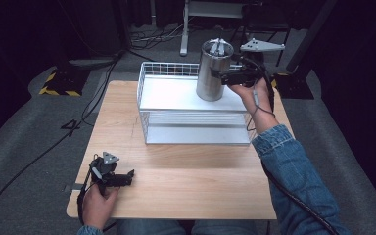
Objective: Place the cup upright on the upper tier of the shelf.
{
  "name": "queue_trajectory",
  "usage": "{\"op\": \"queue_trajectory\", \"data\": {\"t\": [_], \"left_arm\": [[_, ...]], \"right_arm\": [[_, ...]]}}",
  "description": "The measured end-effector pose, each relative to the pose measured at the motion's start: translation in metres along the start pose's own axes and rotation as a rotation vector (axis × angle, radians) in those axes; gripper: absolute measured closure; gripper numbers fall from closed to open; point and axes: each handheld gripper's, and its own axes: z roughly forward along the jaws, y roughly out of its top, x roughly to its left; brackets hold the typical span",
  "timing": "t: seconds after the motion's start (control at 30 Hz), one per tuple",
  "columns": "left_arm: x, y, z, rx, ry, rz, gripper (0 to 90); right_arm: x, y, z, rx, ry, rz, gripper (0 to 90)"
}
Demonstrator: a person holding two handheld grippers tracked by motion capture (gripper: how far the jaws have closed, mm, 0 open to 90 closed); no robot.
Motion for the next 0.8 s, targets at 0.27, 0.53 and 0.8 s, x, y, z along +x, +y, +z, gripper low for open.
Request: {"op": "queue_trajectory", "data": {"t": [0.27, 0.53, 0.8], "left_arm": [[0.000, 0.000, 0.000, 0.000, 0.000, 0.000, 0.2], [0.000, 0.000, 0.000, 0.000, 0.000, 0.000, 0.2], [0.000, 0.000, 0.000, 0.000, -0.001, 0.002, 0.3]], "right_arm": [[0.004, -0.002, -0.025, 0.000, 0.019, -0.016, 0.0], [0.013, -0.007, -0.057, -0.006, 0.039, -0.045, 0.0], [0.019, -0.020, -0.085, 0.010, 0.055, -0.060, 0.0]]}}
